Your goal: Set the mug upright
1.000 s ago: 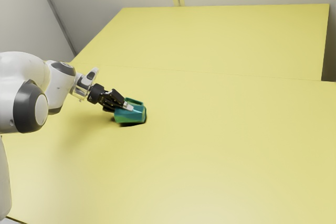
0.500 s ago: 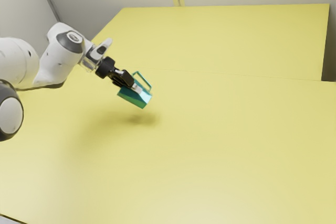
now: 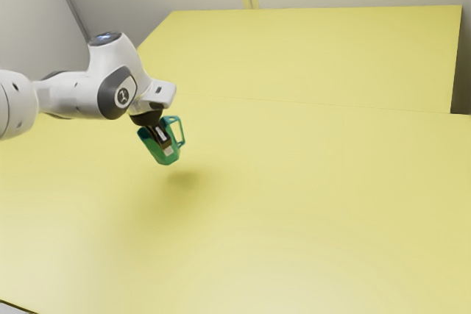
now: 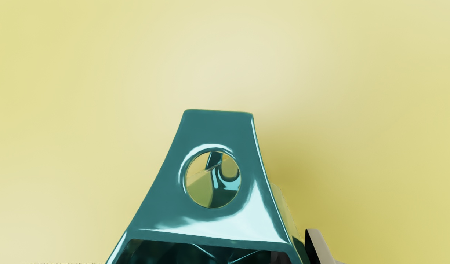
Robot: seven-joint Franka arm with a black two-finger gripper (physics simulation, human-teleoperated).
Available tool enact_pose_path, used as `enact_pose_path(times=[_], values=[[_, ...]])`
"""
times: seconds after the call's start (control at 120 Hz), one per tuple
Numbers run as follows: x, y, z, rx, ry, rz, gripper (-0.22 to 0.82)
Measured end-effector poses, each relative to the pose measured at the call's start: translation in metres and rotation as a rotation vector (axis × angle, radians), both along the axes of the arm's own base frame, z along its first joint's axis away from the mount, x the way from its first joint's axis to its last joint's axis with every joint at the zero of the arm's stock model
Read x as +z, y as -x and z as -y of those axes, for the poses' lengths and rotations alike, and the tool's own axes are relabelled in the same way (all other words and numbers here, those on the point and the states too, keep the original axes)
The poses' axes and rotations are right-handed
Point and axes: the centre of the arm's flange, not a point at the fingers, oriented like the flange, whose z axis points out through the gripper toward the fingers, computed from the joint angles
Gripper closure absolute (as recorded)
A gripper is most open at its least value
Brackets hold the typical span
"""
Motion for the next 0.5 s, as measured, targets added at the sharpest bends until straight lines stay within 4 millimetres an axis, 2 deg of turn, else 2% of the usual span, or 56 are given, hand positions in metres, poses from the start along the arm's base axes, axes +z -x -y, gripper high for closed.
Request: enact_pose_path(times=[0.325,0.5], values=[[-0.031,0.012,0.009,0.035,-0.044,0.038,0.78],[-0.035,0.033,0.017,0.071,-0.036,0.03,0.78]])
